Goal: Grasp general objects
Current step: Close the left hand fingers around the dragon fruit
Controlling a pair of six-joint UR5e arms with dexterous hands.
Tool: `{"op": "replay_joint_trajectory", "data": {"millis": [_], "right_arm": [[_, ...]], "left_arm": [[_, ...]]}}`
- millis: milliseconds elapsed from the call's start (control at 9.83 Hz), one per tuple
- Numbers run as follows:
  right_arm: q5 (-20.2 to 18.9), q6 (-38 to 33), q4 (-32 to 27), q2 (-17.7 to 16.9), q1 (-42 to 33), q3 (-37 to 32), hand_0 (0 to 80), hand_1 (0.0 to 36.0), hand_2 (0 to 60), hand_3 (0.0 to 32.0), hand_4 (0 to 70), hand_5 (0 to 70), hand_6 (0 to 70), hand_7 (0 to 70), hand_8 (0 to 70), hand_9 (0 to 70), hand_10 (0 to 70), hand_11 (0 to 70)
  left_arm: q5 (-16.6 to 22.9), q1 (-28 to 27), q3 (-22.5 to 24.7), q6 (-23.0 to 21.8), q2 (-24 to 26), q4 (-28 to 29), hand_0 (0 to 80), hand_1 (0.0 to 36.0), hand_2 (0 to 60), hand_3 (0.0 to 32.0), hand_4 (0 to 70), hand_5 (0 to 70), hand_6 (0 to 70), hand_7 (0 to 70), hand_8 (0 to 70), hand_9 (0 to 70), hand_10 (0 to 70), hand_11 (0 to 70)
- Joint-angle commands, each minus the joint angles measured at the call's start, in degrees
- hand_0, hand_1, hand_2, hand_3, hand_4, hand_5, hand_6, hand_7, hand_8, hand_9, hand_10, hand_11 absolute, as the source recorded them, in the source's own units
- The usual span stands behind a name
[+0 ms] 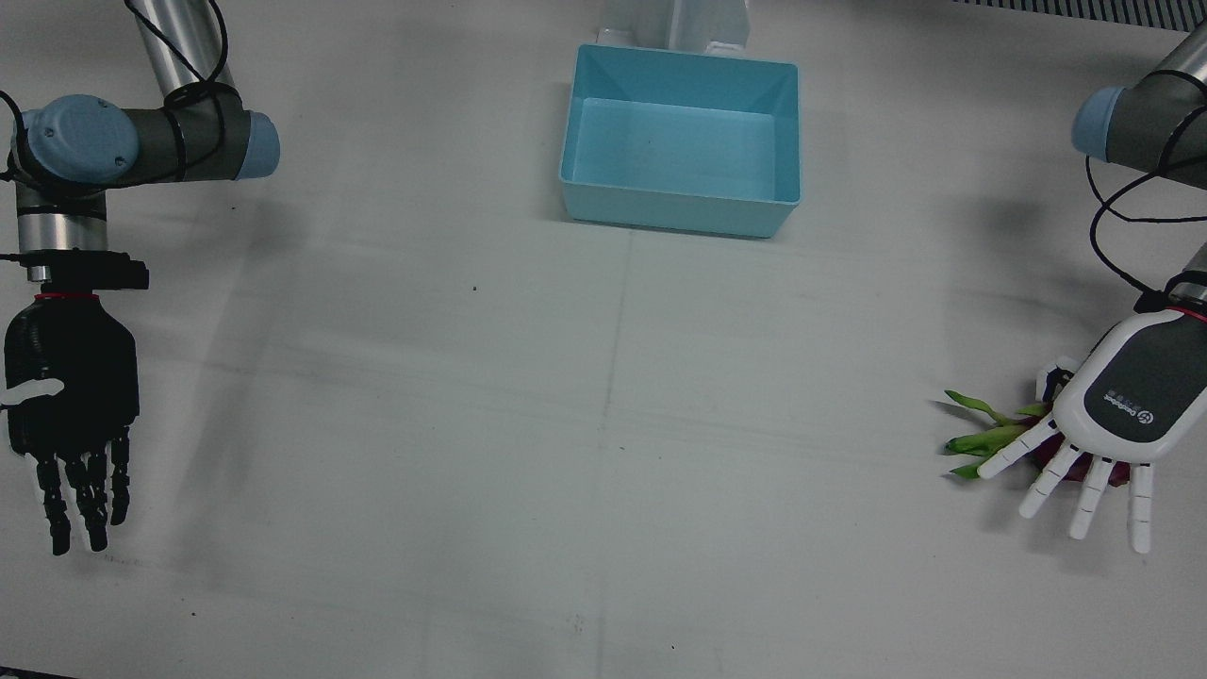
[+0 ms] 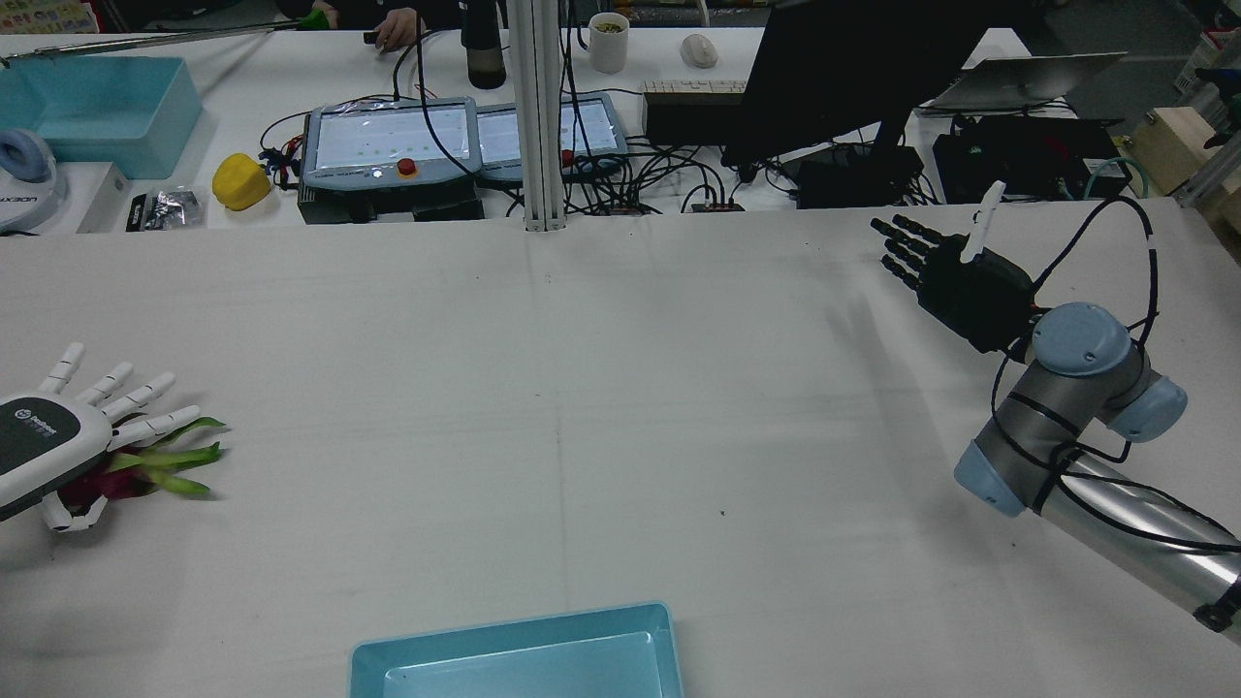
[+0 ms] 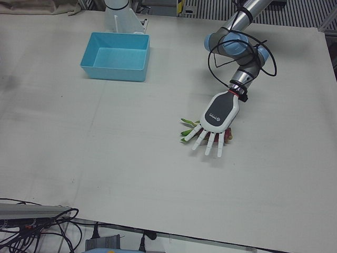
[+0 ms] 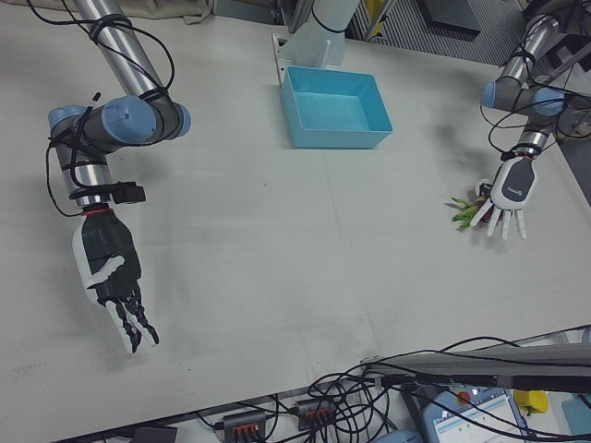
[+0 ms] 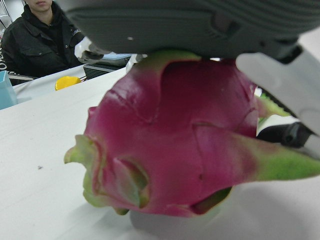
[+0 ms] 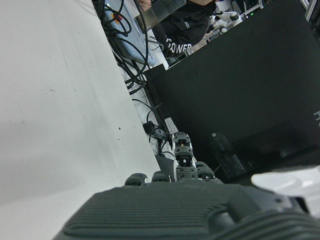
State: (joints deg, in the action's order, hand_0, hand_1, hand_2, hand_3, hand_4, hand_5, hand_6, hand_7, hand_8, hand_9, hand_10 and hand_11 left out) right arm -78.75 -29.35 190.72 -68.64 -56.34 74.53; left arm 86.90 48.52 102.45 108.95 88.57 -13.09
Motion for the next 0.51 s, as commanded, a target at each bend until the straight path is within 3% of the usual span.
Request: {"op": "replay_joint_trajectory", "data": {"millis": [0, 102, 203, 305, 407], "right_arm": [[0.00, 0.00, 0.00, 0.00, 0.00, 0.00, 0.0, 0.0, 0.0, 0.0, 0.0, 0.0, 0.0, 0.0, 0.0, 0.0, 0.0, 0.0], [0.00, 0.00, 0.00, 0.00, 0.00, 0.00, 0.0, 0.0, 0.0, 0.0, 0.0, 0.0, 0.0, 0.0, 0.0, 0.0, 0.0, 0.0], [0.00, 0.00, 0.00, 0.00, 0.00, 0.00, 0.0, 0.0, 0.0, 0.0, 0.0, 0.0, 0.0, 0.0, 0.0, 0.0, 0.0, 0.0], [0.00, 0.00, 0.00, 0.00, 0.00, 0.00, 0.0, 0.0, 0.0, 0.0, 0.0, 0.0, 0.0, 0.0, 0.0, 0.0, 0.0, 0.0], [0.00, 0.00, 0.00, 0.00, 0.00, 0.00, 0.0, 0.0, 0.0, 0.0, 0.0, 0.0, 0.0, 0.0, 0.0, 0.0, 0.0, 0.0]], "left_arm": [[-0.06, 0.00, -0.15, 0.04, 0.38, -0.27, 53.7, 36.0, 60.0, 32.0, 0.0, 19.1, 17.0, 70.0, 2.4, 18.6, 70.0, 70.0], [-0.15, 0.08, -0.15, 0.04, 0.38, -0.18, 71.3, 36.0, 60.0, 32.0, 0.0, 25.2, 22.0, 70.0, 3.4, 18.6, 70.0, 70.0], [-0.15, 0.08, -0.06, 0.04, 0.38, -0.10, 80.0, 36.0, 60.0, 32.0, 0.0, 26.4, 23.0, 70.0, 7.3, 18.6, 70.0, 70.0], [-0.15, 0.08, -0.06, 0.04, 0.46, 0.08, 80.0, 36.0, 60.0, 32.0, 0.0, 29.2, 27.2, 70.0, 34.2, 40.6, 70.0, 70.0], [-0.15, 0.08, 0.12, 0.04, 0.38, 0.08, 80.0, 36.0, 60.0, 32.0, 0.0, 35.0, 47.2, 70.0, 64.8, 70.0, 70.0, 70.0]]}}
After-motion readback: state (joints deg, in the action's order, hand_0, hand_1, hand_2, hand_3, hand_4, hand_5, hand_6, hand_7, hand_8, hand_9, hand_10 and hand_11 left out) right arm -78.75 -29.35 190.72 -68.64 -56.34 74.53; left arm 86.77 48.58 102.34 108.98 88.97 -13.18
